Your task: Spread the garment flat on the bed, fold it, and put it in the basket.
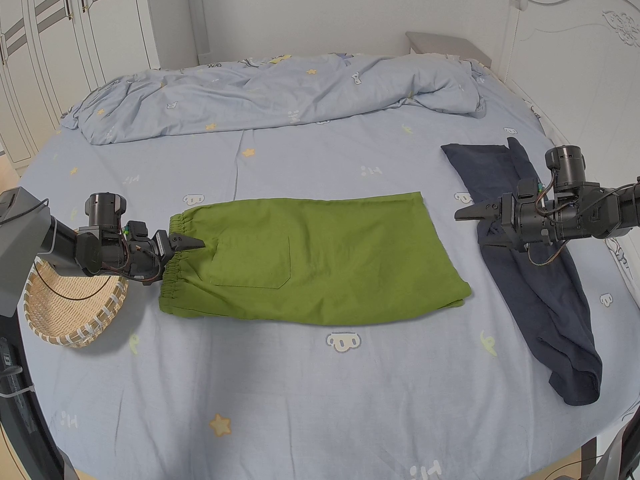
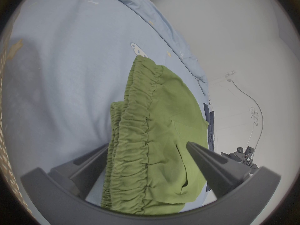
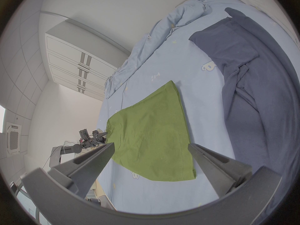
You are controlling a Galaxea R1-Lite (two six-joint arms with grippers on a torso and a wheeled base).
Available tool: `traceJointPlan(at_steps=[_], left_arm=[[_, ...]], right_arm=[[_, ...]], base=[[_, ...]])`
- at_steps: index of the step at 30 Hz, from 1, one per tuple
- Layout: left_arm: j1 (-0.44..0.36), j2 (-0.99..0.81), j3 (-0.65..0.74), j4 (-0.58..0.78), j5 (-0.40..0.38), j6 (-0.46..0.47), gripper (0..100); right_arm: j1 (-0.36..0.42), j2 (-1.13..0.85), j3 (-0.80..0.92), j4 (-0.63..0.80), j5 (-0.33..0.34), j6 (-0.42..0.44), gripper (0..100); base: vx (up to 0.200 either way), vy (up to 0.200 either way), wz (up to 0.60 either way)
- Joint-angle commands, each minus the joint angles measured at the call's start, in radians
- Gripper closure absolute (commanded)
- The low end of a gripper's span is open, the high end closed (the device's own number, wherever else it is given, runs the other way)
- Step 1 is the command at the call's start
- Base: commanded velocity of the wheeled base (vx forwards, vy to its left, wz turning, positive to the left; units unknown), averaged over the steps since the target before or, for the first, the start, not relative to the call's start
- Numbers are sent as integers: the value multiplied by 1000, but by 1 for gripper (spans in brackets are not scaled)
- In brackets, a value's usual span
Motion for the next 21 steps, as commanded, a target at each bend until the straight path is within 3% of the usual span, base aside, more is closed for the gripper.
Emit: traceJointPlan(at_steps=[1,13,21], left_arm=[[-1,16,-8,1,0,-6,100],[3,-30,-11,1,5,-22,100],[6,-85,0,4,9,-35,100]], right_arm=[[0,14,-1,0,-1,0,0],[8,91,-2,5,-1,-32,0],[69,180,-8,25,-1,-32,0]], base=[[0,0,0],[0,0,0],[0,0,0]])
